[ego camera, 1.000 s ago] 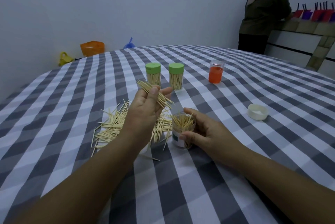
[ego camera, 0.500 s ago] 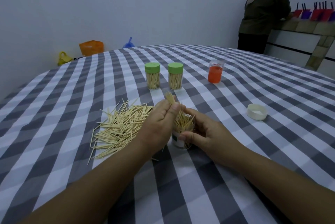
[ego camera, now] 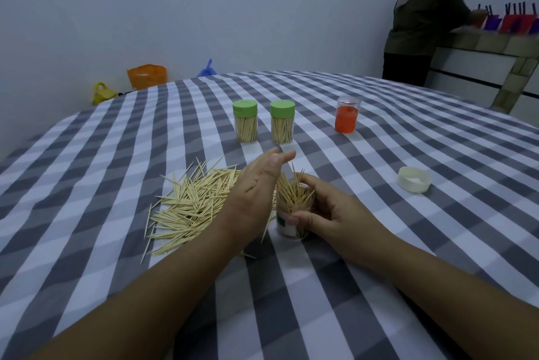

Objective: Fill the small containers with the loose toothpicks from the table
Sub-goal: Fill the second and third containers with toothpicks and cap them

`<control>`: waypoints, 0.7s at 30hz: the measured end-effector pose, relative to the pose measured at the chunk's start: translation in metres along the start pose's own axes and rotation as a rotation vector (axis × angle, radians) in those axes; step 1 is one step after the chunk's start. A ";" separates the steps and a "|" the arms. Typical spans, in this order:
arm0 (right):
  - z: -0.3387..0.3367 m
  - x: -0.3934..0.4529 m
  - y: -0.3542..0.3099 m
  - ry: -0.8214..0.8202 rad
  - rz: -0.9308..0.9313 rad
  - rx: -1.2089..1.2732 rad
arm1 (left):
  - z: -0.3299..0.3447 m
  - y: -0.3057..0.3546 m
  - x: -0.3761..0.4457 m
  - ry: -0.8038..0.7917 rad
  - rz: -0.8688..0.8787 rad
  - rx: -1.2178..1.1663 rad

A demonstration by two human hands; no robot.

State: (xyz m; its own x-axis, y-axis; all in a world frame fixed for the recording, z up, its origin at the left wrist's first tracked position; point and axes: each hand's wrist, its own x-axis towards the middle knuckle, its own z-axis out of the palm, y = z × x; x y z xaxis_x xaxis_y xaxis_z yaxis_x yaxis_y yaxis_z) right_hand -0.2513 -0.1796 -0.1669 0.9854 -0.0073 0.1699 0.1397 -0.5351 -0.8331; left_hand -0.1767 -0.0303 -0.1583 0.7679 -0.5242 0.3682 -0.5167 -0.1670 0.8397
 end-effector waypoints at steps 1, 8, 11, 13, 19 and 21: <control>0.000 0.000 0.000 -0.002 0.003 0.002 | -0.001 -0.002 0.001 -0.024 -0.015 0.043; 0.000 0.000 0.001 0.004 0.008 0.016 | -0.012 0.005 0.002 -0.063 -0.072 -0.011; -0.001 0.000 0.000 0.007 0.013 0.010 | -0.029 0.003 0.006 -0.055 -0.158 -0.024; -0.001 -0.001 0.000 0.012 0.021 0.007 | -0.042 -0.006 0.009 -0.058 -0.208 0.097; -0.002 -0.001 0.000 0.020 0.028 -0.015 | -0.050 -0.028 0.010 -0.159 -0.274 0.632; -0.001 -0.001 0.001 0.024 0.027 -0.019 | -0.050 -0.027 0.011 -0.166 -0.260 0.714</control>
State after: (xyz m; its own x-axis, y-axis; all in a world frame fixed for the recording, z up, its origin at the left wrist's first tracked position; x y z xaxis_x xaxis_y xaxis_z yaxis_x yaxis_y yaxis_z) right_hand -0.2521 -0.1811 -0.1668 0.9862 -0.0420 0.1600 0.1108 -0.5505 -0.8274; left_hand -0.1351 0.0105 -0.1567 0.8603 -0.5031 0.0825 -0.4895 -0.7700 0.4092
